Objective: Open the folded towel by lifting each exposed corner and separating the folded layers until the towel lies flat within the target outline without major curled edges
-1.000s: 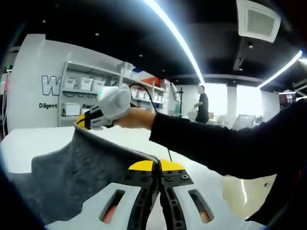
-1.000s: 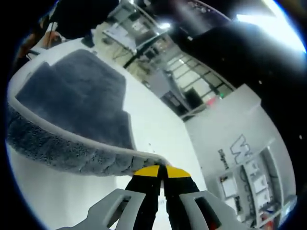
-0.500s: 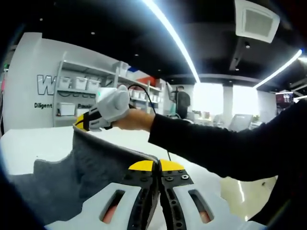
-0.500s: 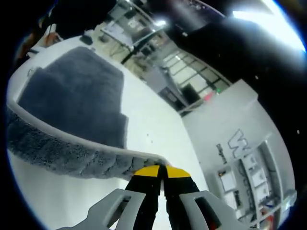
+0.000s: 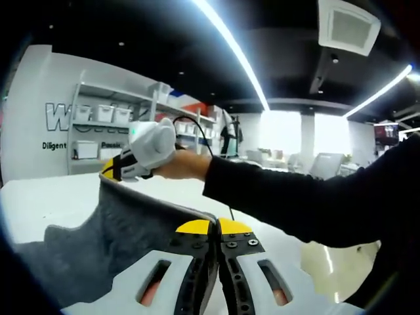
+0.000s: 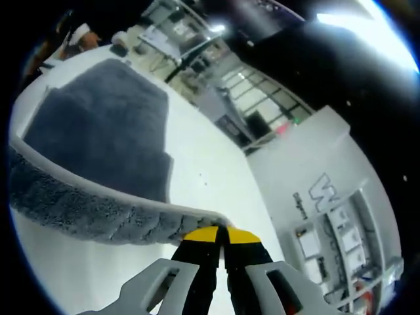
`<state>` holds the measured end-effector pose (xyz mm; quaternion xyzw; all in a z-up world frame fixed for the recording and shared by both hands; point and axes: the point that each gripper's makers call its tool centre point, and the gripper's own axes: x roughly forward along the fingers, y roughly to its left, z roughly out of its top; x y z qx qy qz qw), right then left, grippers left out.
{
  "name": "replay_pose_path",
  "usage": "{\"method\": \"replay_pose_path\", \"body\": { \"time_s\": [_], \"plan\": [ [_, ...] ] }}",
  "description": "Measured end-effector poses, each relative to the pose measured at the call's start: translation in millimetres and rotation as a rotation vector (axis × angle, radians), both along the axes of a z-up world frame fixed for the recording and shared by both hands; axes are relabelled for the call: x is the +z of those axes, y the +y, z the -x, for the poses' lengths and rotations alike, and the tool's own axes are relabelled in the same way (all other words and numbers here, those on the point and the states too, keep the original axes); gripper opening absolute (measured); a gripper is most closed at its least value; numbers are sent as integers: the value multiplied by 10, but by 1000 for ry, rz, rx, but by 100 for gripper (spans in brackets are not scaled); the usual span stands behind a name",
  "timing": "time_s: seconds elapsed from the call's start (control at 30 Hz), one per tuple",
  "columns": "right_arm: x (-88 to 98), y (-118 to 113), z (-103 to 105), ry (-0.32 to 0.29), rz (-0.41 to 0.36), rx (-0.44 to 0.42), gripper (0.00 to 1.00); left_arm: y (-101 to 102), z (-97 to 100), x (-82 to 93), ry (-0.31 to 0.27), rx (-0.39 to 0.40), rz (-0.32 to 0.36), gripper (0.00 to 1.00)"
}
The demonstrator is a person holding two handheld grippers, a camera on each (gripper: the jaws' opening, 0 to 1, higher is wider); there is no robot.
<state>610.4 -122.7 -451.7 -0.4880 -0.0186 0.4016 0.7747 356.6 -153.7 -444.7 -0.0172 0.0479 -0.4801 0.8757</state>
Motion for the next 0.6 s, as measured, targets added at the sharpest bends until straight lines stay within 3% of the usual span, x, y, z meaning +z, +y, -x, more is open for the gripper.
{"method": "replay_pose_path", "body": {
  "time_s": [0.3, 0.6],
  "plan": [
    [39, -173, 33, -10, 3, -16, 0, -32, 13, -17, 2, -29, 1, 0],
    [-46, -309, 62, 4, -6, -35, 0, -42, 86, -43, 17, -52, 0, 0]
  ]
}}
